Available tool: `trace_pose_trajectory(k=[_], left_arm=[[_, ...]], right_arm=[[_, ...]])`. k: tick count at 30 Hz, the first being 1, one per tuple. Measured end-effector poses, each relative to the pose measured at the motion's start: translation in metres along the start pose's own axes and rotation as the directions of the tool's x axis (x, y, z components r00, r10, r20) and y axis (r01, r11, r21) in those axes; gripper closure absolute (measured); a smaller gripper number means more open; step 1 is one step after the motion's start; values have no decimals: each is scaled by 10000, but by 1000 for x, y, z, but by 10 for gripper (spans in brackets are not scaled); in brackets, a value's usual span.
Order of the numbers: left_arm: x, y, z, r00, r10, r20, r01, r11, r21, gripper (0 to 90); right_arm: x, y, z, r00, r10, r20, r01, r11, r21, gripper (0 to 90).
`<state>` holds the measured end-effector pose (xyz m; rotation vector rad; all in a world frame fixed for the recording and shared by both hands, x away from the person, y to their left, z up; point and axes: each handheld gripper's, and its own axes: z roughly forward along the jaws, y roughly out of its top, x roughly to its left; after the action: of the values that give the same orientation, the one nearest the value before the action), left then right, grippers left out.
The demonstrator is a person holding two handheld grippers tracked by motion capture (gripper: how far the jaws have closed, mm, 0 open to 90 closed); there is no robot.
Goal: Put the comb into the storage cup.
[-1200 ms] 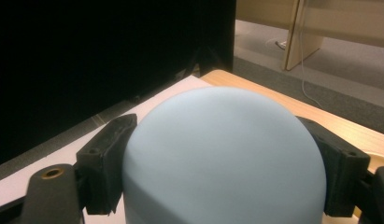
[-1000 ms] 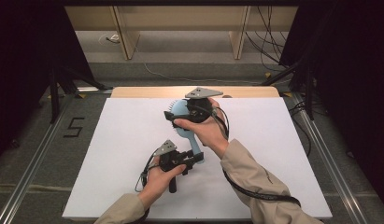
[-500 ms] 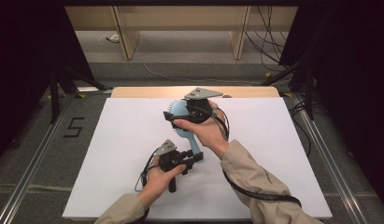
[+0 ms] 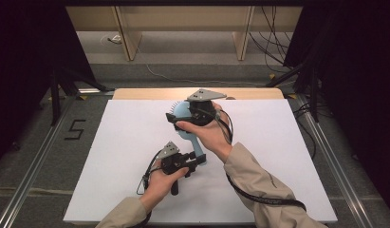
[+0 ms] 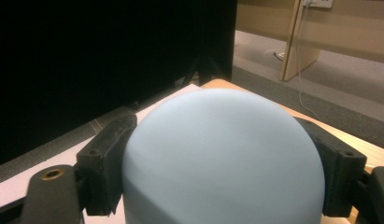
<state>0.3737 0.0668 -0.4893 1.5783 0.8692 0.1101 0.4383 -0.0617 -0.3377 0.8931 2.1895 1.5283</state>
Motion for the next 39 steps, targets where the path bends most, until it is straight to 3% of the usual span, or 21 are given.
trace_pose_trajectory(k=[27,34,39], left_arm=[[0,2,-1,9967,718,-377,-715,9974,77,611],[-1,3,-2,9882,1364,-699,-1350,9905,245,537],[-4,5,-4,9747,1830,-1281,-1780,9828,489,318]], right_arm=[[0,4,-6,9999,116,1,-116,9999,37,213],[-2,5,-8,9996,264,54,-263,9996,-87,213],[-6,7,-10,9993,302,218,-296,9992,-251,213]])
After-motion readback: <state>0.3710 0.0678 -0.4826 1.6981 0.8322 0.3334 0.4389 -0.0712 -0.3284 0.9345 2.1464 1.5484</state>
